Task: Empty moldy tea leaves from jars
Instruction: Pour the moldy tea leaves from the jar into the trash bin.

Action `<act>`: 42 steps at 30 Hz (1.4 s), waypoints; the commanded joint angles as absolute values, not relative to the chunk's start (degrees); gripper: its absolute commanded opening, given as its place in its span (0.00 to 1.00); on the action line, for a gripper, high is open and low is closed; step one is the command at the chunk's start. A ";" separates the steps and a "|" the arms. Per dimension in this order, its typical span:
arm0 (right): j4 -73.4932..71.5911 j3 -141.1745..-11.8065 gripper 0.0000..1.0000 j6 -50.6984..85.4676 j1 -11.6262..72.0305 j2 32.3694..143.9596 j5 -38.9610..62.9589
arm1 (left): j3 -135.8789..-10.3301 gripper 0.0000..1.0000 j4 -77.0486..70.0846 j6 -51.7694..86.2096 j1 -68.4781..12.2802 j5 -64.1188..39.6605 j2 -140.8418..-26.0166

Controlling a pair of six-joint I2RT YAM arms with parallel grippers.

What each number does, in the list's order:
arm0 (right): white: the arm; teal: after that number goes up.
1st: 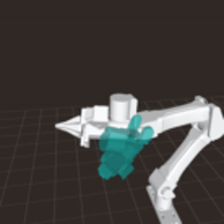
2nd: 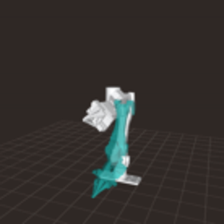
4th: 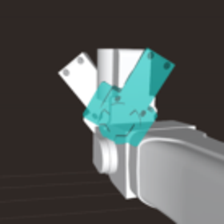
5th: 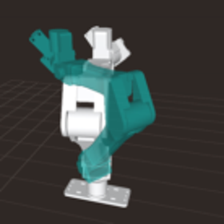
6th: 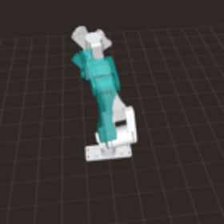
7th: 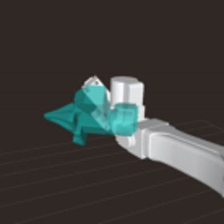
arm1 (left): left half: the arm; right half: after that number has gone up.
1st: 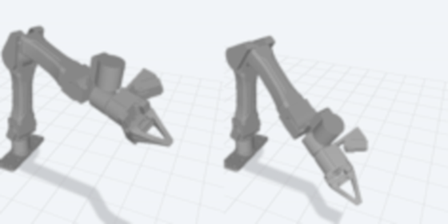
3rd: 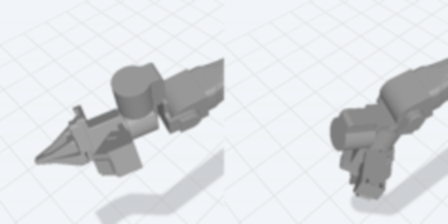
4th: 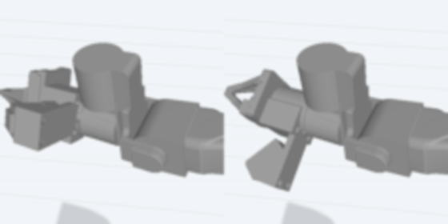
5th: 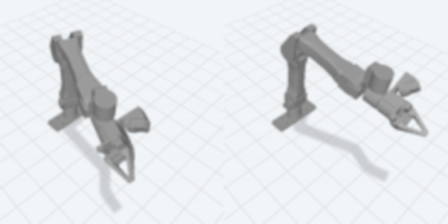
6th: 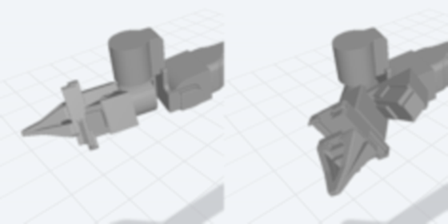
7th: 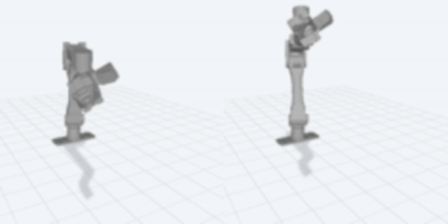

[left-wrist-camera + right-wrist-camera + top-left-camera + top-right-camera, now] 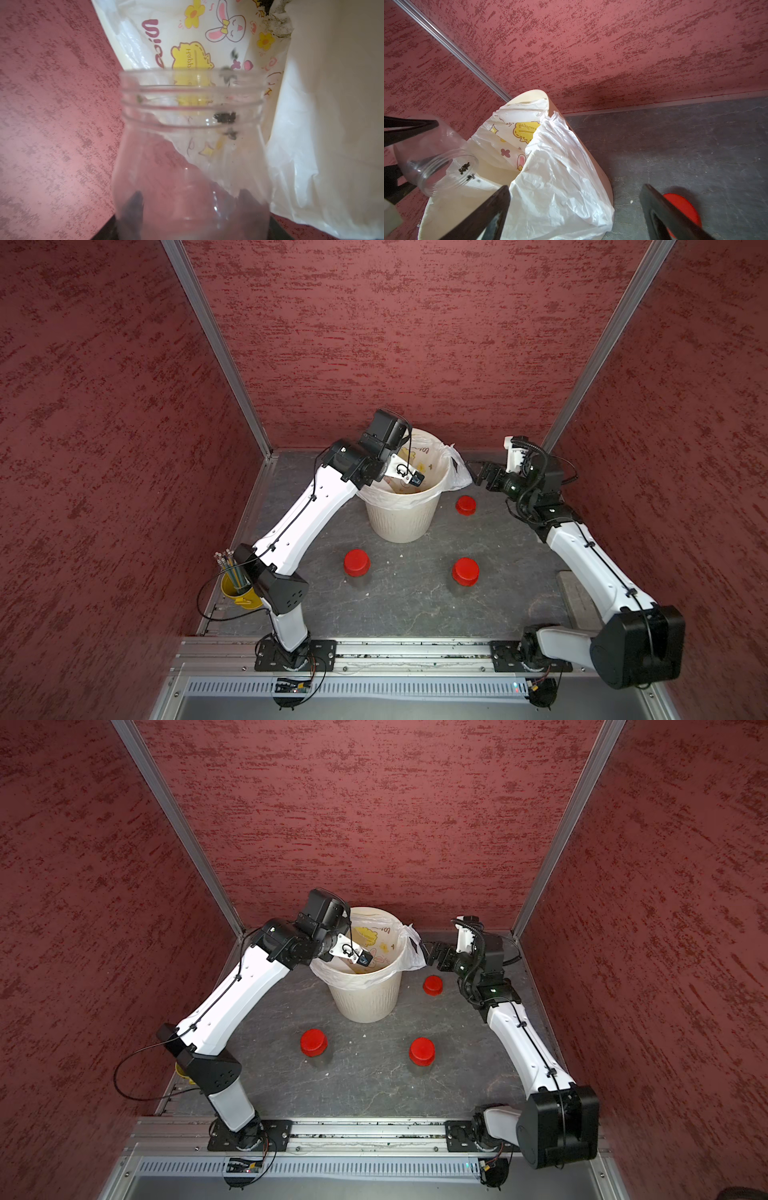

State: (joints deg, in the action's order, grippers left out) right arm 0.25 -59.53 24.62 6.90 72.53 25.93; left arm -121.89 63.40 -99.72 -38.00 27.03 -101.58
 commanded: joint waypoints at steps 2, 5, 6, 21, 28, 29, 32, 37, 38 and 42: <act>-0.43 -61.26 0.99 24.30 6.73 71.72 26.21 | -127.24 0.53 61.86 -101.84 -38.47 26.97 -102.10; -0.40 -61.61 0.99 24.34 6.72 71.51 26.06 | -127.99 0.53 61.08 -102.05 -38.85 27.06 -102.05; -0.52 -61.53 0.99 24.30 6.70 71.38 26.08 | -126.15 0.53 61.09 -101.76 -38.68 26.93 -101.68; -0.85 -61.28 0.99 24.61 6.73 71.53 26.05 | -121.24 0.53 61.07 -102.83 -37.50 26.08 -101.40; -0.44 -61.40 0.99 24.00 6.74 71.28 25.62 | -123.51 0.54 59.09 -105.86 -39.15 26.31 -100.72; -0.34 -61.41 0.99 23.92 6.75 71.43 25.53 | -121.92 0.54 59.22 -106.08 -39.28 25.88 -100.32; -0.02 -62.10 0.99 23.95 6.70 72.22 26.21 | -122.14 0.54 58.78 -105.12 -39.22 26.81 -100.91; 0.07 -61.89 0.99 23.62 6.69 71.15 25.46 | -123.56 0.54 58.22 -105.58 -39.64 26.60 -100.58; 0.08 -61.74 0.99 23.53 6.76 71.10 25.18 | -122.18 0.54 58.83 -105.28 -39.43 26.37 -100.22; 0.17 -61.96 0.99 23.73 6.66 72.06 26.10 | -121.74 0.53 59.23 -104.82 -38.81 26.60 -100.18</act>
